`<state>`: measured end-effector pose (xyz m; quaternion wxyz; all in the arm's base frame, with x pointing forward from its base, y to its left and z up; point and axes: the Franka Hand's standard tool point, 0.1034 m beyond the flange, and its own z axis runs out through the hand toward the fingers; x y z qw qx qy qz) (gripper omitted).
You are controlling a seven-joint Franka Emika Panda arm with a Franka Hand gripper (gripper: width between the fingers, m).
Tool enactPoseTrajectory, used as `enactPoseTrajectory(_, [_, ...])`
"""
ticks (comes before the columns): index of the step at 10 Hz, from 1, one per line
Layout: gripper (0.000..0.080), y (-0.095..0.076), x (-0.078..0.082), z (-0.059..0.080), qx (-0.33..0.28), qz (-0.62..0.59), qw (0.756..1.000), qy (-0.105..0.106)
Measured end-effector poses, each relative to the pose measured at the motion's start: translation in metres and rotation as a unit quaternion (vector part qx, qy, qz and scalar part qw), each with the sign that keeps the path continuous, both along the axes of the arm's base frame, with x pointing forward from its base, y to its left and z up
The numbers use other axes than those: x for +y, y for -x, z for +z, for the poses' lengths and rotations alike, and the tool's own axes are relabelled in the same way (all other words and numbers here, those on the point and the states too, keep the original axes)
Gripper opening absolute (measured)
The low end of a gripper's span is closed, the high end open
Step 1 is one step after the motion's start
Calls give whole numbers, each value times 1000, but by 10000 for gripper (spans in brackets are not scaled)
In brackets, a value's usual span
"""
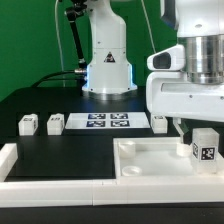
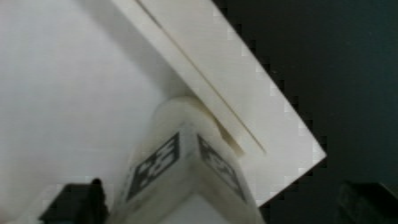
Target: Assemble square table
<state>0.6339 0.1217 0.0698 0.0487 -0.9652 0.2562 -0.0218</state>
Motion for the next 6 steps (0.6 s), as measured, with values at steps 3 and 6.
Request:
enactPoseTrajectory(3, [518, -3, -6, 1, -9, 22, 1000, 3])
enactPoseTrajectory(6, [295, -4, -9, 0, -7, -7, 1000, 2])
